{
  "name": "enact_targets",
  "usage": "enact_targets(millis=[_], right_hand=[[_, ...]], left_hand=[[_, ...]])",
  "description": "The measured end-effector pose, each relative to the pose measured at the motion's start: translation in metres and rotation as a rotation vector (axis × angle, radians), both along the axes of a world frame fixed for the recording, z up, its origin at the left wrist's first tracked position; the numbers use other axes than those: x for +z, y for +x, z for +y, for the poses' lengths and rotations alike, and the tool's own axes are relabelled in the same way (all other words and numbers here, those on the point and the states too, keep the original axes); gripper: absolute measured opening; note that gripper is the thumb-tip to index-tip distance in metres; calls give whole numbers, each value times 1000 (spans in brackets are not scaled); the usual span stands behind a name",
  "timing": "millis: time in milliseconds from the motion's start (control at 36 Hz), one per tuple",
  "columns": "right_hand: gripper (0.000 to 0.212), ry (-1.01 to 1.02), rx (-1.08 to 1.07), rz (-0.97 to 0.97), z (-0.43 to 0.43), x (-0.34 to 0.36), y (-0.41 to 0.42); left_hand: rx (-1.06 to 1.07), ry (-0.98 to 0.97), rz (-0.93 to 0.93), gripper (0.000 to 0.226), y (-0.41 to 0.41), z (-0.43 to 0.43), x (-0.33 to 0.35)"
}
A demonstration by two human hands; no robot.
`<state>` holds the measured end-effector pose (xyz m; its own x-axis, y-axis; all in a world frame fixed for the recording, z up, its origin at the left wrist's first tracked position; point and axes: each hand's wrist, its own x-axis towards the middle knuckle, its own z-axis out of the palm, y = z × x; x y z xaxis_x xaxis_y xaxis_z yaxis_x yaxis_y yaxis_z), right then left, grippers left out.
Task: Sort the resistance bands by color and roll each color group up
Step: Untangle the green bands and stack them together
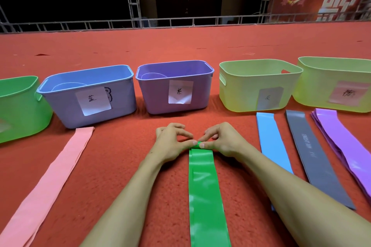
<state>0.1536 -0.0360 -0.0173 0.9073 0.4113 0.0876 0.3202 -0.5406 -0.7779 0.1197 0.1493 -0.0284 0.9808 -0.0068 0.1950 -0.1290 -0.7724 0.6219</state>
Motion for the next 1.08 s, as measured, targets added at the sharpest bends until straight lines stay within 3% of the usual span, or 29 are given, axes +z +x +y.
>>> enact_targets(millis=[56,167,250,528,611,917,1083], right_hand=[[15,3,6,-4,0,-1,0],[23,-41,36,-45,-2,-1,-1],[32,-107,73,-83,-4,3,-3],[10,-123,128,-92,-3,5,-6],[7,-58,101,-55,-4,3,-5],[12,155,33,-7,1,10,-7],[19,271,-29,15,6,8,-11]], left_hand=[[-17,65,53,27,-1,0,0],[-49,98,65,7,-2,-1,-1],[-44,80,51,16,-2,-3,-2],[-91,-15,55,10,-13,-14,5],[-134,-87,55,21,-10,-14,3],[-112,-206,-92,13,-5,-16,7],[-100,-299,-135,19,-3,-16,7]])
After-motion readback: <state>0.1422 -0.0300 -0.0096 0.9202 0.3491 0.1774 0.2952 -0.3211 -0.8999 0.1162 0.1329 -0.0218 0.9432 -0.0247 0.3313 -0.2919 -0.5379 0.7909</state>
